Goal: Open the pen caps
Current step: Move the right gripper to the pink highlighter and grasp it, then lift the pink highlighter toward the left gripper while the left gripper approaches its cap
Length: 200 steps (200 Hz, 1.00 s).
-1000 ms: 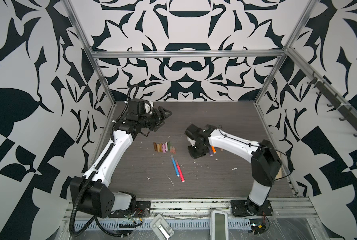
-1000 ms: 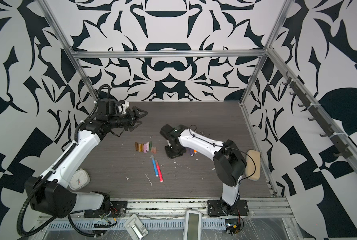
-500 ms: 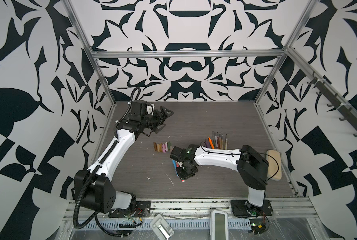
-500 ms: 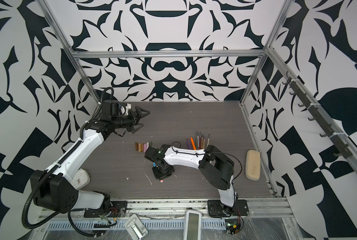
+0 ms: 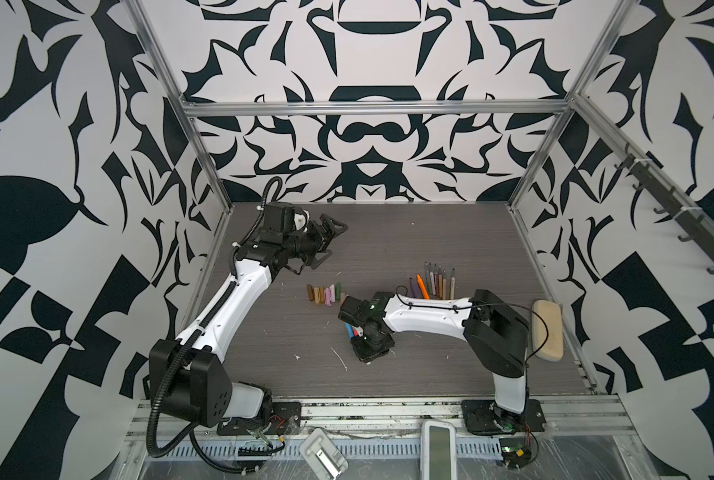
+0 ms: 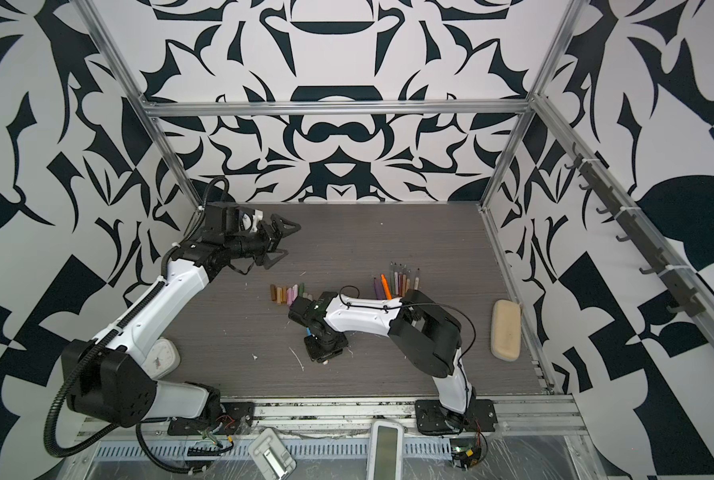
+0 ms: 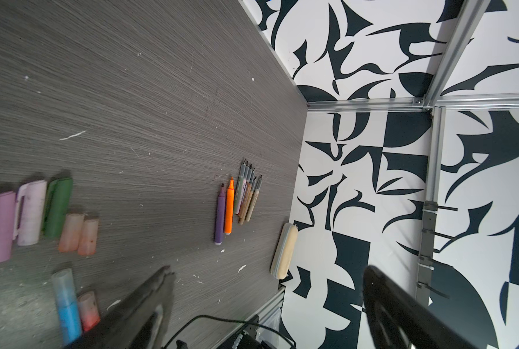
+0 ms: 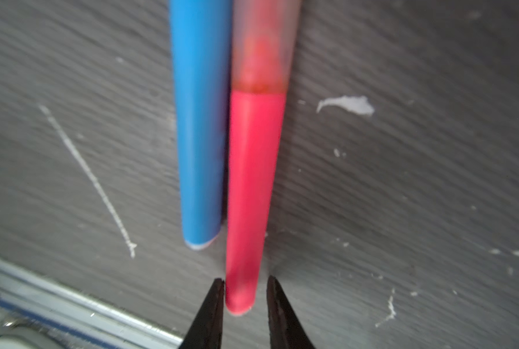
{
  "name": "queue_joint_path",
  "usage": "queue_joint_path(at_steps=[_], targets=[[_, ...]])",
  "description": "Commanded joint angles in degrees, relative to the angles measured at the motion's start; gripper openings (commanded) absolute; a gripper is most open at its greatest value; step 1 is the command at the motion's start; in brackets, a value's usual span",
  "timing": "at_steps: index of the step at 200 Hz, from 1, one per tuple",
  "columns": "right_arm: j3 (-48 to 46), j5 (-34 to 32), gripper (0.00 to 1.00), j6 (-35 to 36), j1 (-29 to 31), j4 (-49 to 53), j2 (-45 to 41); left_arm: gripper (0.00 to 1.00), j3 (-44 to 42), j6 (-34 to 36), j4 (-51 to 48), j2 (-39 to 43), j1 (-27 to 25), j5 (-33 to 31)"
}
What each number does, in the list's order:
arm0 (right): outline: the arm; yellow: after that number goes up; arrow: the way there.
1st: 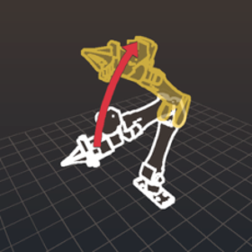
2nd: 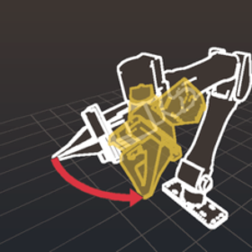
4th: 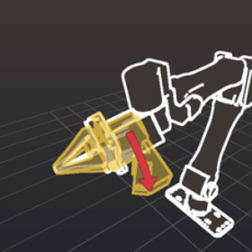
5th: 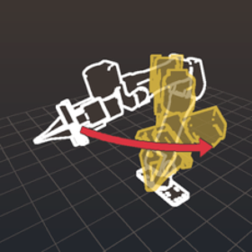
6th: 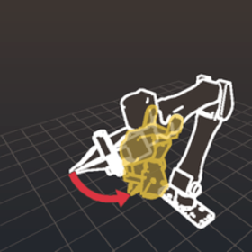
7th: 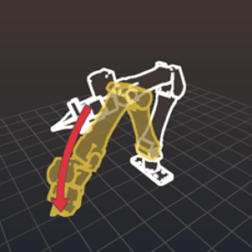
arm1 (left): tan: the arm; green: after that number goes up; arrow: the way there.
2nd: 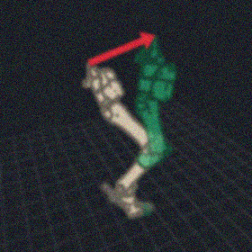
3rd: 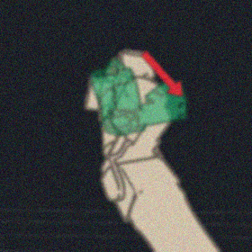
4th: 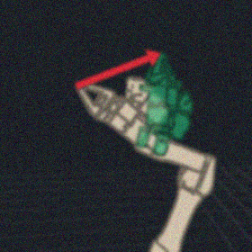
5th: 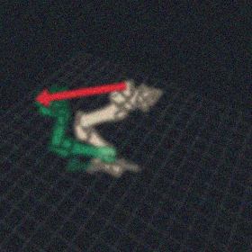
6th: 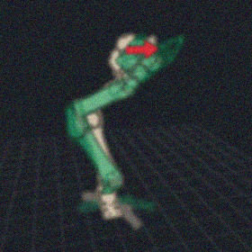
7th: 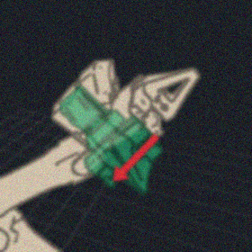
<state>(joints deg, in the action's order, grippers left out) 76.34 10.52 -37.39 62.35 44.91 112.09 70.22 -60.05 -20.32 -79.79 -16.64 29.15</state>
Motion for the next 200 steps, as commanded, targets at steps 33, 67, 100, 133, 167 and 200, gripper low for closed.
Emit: queue_joint_path(at_steps=[33,67,100,133,167,200], targets=[[0.5,-4.77,0.25,-0.69,0.31,3.39,0.96,0.99,-0.96,-0.17,0.28,1.29,-0.17,-0.21],[-1.83,-6.07,0.2,0.0,0.32,4.17,-2.06,0.99,-1.51,0.4,-0.56,1.26,-0.19,-0.13],[-7.17,-5.92,0.17,1.09,-0.56,4.13,-9.29,0.99,-1.34,1.84,-3.42,1.26,-0.4,-1.44],[-10.65,-3.59,0.06,1.94,-4.37,2.82,-14.88,0.99,-1.02,3.51,-6.92,0.6,-0.85,-2.99],[-10.68,-2.3,0.02,2.15,-7.58,3.02,-18.05,0.99,-1.86,3.91,-6.75,-1.64,-3.46,-4.08],[-11.73,0.29,0.02,2.68,-10.45,0.52,-19.19,0.97,0.04,3.42,-6.75,-5.21,-8.97,-5.44]])
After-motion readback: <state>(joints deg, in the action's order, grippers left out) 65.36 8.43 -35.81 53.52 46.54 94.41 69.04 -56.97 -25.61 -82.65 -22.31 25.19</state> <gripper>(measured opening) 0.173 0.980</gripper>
